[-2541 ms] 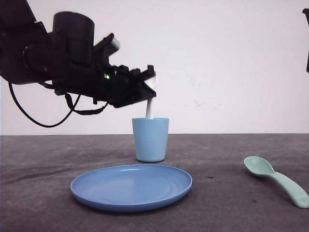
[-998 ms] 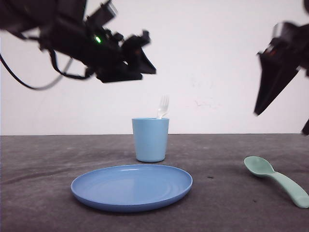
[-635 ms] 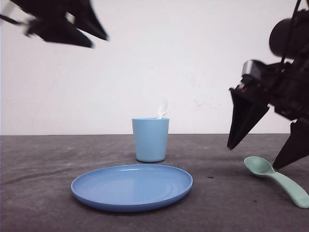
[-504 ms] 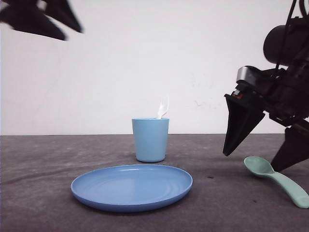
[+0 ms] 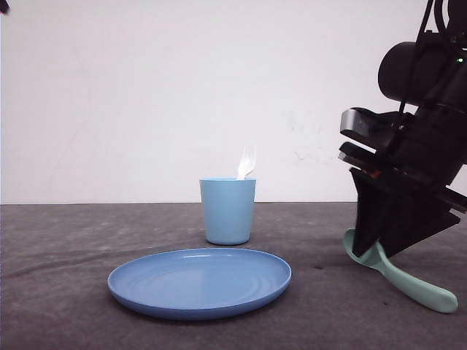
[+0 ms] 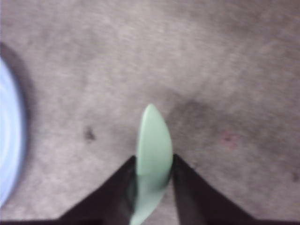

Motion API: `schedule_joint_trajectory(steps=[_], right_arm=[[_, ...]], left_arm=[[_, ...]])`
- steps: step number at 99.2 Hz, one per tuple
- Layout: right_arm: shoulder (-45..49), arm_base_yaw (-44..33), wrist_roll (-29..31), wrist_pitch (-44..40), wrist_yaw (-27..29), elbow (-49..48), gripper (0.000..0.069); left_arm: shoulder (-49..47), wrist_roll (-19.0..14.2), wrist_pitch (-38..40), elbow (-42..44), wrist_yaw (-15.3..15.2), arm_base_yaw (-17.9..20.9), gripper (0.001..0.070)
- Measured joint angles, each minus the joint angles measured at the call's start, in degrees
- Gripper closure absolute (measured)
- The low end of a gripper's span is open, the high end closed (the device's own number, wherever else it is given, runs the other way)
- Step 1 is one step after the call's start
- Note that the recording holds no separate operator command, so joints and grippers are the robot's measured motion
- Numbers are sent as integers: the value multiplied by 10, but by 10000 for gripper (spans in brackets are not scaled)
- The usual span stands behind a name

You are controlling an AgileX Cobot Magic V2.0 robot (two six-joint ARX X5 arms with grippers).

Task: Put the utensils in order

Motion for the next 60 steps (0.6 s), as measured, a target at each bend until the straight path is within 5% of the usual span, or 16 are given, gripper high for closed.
schedule_joint_trajectory(steps=[16, 60], right_arm=[[0, 1, 0, 9, 6, -1, 658], [-20, 39, 19, 74, -84, 101, 662]], left_arm=[[-27, 0, 0, 0, 0, 0, 476], [-22, 0, -23, 0, 0, 0, 476]])
